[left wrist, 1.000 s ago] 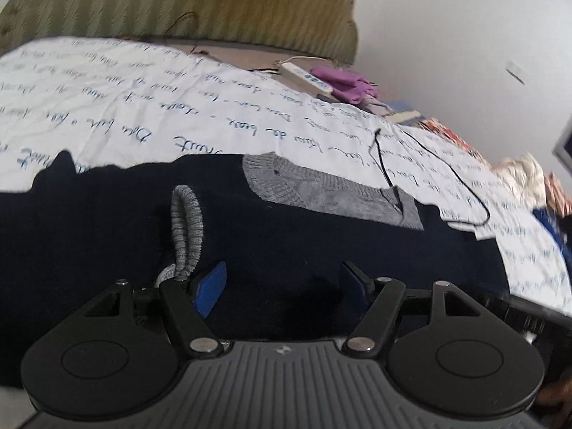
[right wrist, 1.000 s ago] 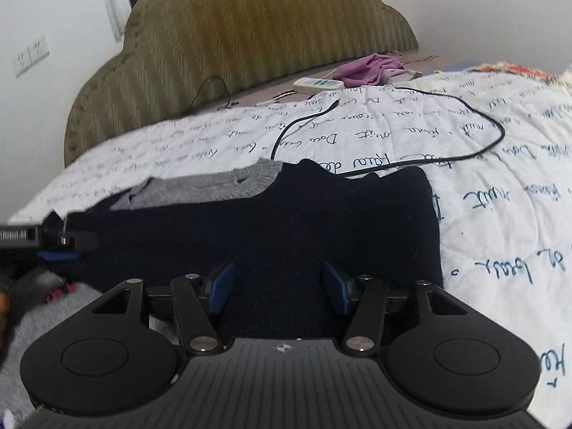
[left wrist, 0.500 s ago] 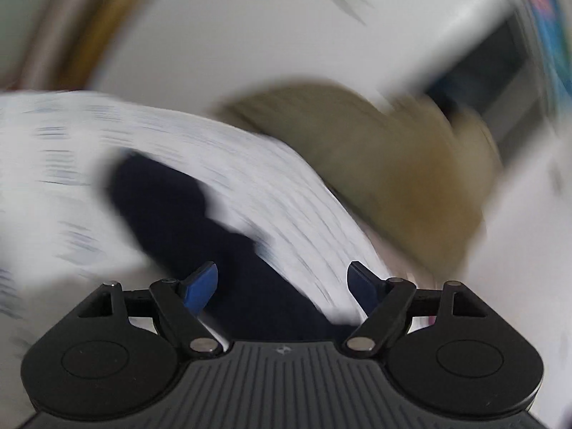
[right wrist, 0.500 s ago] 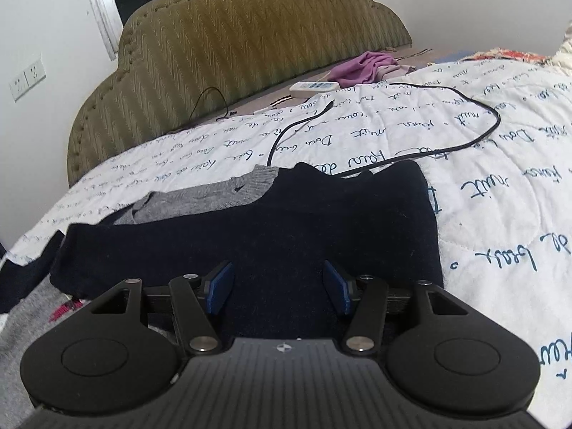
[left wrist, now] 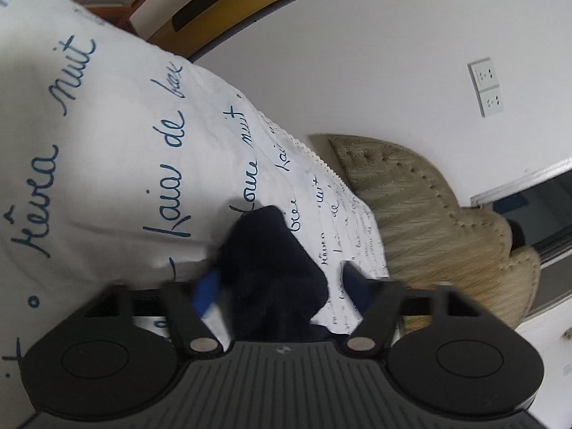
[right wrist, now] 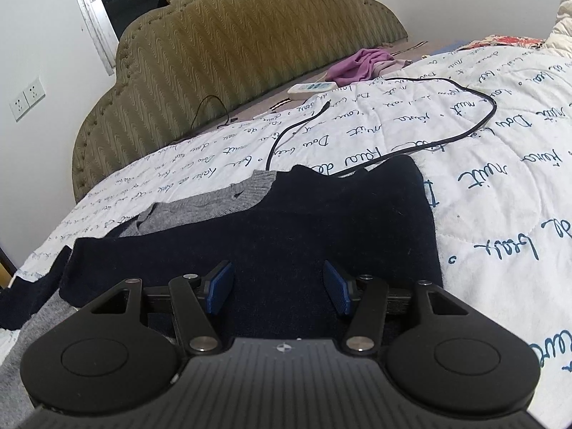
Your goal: Fold small clothes
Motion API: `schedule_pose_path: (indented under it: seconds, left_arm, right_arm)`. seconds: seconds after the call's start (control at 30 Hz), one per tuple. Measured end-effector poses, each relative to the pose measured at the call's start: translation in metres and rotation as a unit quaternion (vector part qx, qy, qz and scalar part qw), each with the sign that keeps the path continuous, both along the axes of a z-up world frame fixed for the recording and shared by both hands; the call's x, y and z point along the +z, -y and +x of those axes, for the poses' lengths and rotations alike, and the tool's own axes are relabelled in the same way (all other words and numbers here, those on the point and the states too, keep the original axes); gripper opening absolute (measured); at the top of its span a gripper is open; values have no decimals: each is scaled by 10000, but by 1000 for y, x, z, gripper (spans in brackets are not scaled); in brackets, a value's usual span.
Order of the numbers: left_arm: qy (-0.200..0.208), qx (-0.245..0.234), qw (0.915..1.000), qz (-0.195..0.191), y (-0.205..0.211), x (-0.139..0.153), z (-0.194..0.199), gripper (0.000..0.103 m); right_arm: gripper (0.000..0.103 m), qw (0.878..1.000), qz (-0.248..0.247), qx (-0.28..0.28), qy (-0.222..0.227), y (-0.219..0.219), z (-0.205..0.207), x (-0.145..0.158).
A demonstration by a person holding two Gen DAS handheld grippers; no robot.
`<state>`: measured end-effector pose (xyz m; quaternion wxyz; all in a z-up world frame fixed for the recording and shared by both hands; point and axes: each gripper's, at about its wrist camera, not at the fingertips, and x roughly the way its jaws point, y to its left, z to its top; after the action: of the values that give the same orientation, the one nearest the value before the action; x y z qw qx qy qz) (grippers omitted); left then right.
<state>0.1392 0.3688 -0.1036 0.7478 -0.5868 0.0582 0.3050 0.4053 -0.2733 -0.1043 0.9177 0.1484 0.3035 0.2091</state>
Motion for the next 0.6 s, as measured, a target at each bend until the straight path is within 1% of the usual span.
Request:
schedule_pose_path:
  seconds: [0.03,0.07,0.1,0.13,0.17,0.23,0.3,0.33,0.37,0.4,0.43,0.47,0.5,0.53,0.57,0.6]
  left_arm:
    - [-72,24,10000,-64,-5,-1,1,46]
    - [-86,95,9999,-111,-4,-3,-1,37]
    - [-139,121,9998,-91,-6,-5,-1,28]
    - [-291,86,9995,-14,-6,-4,2,24]
    - [-477,46,9988,70,-6,-3,5,17]
    - [-613,14,9979,187,-6,-1,12,13]
    - [-832,-18,9959,348,-3,9,24,10]
    - [-885,-64,9948,493,3,17,33,9]
    - [-823,-174,9936,756,13,29,43,8]
    - [-714,-349,9902,1149,29,44,57,8]
    - [-614,-545,9842,1569,48,60,69,8]
    - [-473,-862,9727,2100,77,77,83,8]
    - [-295,-1269,9566,2607,111,92,97,8]
    - [-112,-1672,9398,2978,143,102,106,8]
    - [59,-2197,9165,3342,182,108,116,8]
    - [143,-2698,8930,3599,219,109,123,8]
  right_arm:
    - [59,10000,48,-5,-9,1,0,0]
    - [59,10000,76,-6,-15,2,0,-1]
    - [59,10000,80,-7,-15,2,0,-1]
    - [59,10000,72,-6,-12,2,0,-1]
    - [59,10000,66,-5,-11,2,0,0]
    - [59,9999,101,-1,-17,3,0,-1]
    - [59,9998,171,-1,-31,5,1,-1]
    - [59,9998,198,-3,-36,5,1,-1]
    - [59,9998,213,-4,-39,6,1,-1]
    - [59,9998,212,-4,-38,6,1,-2]
    - [59,9998,209,-2,-37,6,1,-2]
    - [59,9998,212,0,-38,7,1,-2]
    - [59,9997,221,0,-40,7,1,-2]
    - [59,9997,236,1,-44,7,1,-2]
    - [59,9997,255,4,-50,8,1,-2]
    - [59,9996,281,5,-57,8,1,-2]
